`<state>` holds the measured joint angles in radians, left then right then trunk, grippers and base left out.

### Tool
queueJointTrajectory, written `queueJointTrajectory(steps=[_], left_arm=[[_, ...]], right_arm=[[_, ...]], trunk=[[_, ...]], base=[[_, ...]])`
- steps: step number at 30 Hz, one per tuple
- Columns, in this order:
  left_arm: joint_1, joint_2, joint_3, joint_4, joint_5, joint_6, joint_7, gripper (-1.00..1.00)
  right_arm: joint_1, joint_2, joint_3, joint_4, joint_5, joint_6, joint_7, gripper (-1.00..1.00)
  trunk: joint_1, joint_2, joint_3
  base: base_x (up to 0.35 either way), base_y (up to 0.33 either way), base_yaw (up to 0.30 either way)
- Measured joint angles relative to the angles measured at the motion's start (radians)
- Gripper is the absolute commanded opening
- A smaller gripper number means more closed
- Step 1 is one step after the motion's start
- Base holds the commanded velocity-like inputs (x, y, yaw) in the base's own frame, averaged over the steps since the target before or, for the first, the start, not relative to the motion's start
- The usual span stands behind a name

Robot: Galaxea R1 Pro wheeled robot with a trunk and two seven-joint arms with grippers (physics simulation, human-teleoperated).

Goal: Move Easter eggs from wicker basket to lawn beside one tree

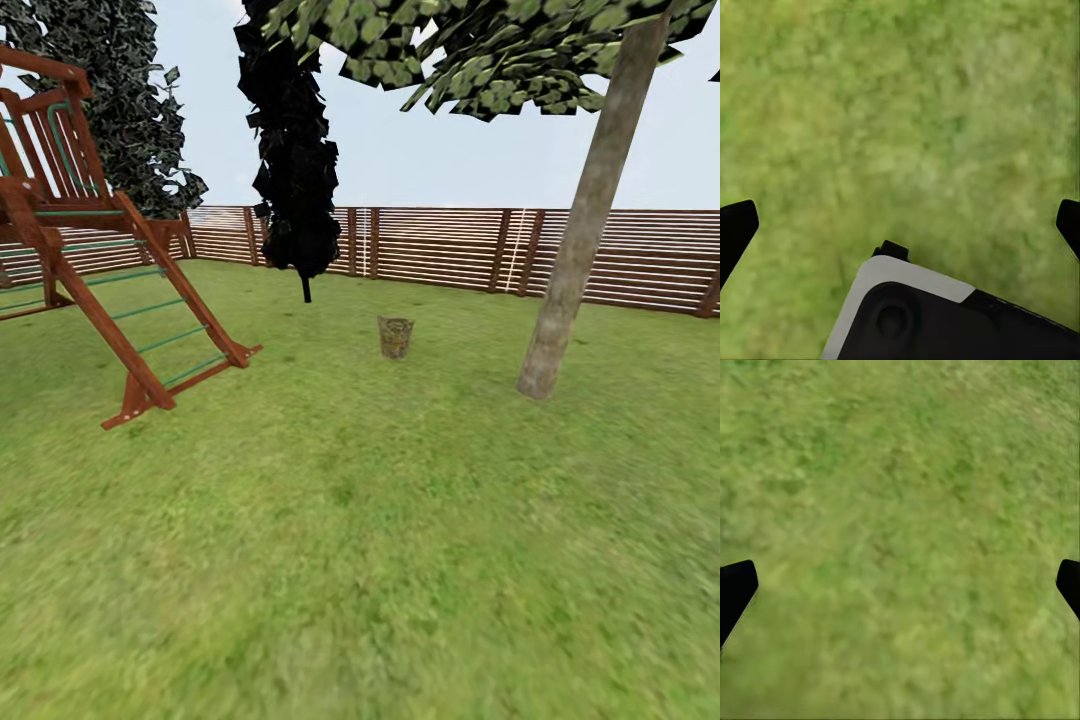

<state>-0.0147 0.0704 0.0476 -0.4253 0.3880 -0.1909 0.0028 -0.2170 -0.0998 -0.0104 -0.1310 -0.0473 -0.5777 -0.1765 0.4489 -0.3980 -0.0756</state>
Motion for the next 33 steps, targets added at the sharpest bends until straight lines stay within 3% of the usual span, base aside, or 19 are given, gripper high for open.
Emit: queueJointTrajectory(steps=[13, 33], left_arm=[[0.0, 0.0, 0.0, 0.0, 0.001, 0.001, 0.0, 1.0], [0.0, 0.001, 0.001, 0.0, 0.001, 0.002, 0.0, 1.0]], right_arm=[[0.0, 0.0, 0.0, 0.001, 0.0, 0.002, 0.003, 1.0], [0.0, 0.0, 0.0, 0.002, 0.0, 0.002, 0.003, 1.0]], trunk=[[0.0, 0.0, 0.0], [0.0, 0.0, 0.0]], base=[[0.328, 0.027, 0.0], [0.323, 0.174, 0.0]])
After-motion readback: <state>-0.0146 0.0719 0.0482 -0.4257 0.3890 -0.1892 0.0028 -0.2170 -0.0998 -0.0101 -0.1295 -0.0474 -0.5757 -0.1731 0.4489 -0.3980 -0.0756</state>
